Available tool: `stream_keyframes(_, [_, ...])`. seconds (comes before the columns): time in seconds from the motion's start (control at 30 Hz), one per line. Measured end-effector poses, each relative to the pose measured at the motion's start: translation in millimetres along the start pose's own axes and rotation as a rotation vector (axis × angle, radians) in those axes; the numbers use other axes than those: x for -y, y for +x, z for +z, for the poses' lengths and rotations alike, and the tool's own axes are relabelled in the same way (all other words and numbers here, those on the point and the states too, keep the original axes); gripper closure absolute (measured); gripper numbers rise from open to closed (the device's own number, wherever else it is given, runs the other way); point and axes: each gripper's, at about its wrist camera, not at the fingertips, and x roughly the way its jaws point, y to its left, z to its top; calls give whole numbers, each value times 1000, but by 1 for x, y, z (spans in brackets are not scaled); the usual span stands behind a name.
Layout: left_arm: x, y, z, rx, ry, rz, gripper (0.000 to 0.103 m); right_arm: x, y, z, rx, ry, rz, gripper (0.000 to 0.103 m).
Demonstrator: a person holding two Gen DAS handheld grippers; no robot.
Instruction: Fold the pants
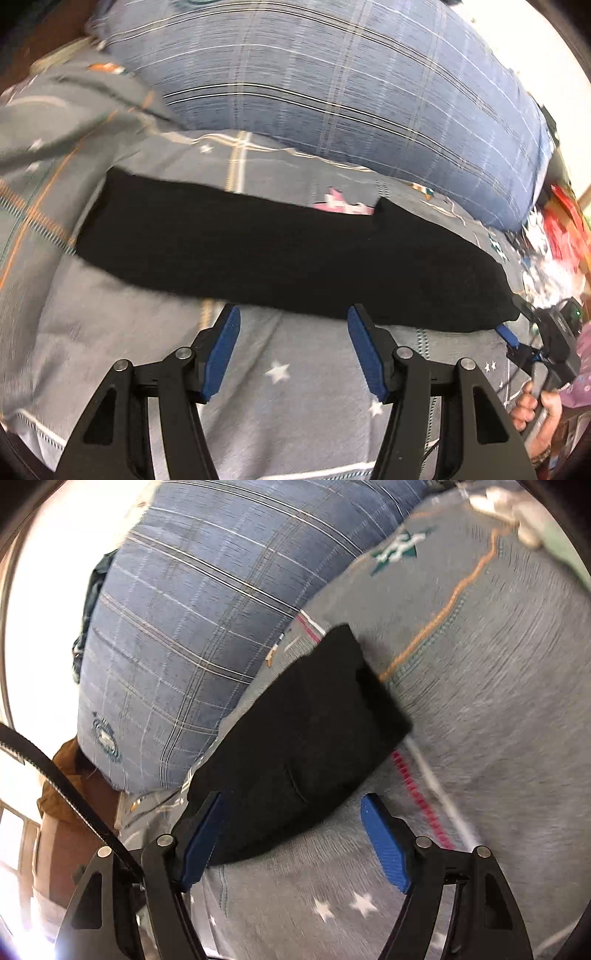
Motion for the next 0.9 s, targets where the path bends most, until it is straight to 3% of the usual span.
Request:
stream_keyframes(0.03, [-6,-2,-2,5,-16,10,43,-3,3,3,28,-5,-25,24])
stream_keyframes(0.1, [-16,-6,-4,9,-40,23,43,-6,10,9,61,9,-55,35])
stream_keyframes(0.13, [-21,-8,-6,11,-55,24,43,-6,14,11,51,28,-69,72])
stream_keyframes(0.17, [-27,-12,-6,15,-69,25,43,-5,16,13,36,43,-74,79])
stream_keyframes(0.3, [-41,-25,-6,33,-83,53,43,-4,-4,15,57,43,-48,83])
stream_keyframes(0.63, [-55,-22,-6,31,-110,72,43,20,-42,48,92,-5,-139,84])
stream_keyframes(0.77, [-70,-18,4,28,-148,89,43,27,-36,50,47,-37,-238,70])
stream_keyframes(0.9, [-84,-10,20,41,-162,106,41,-3,-61,44,145,-174,-325,63])
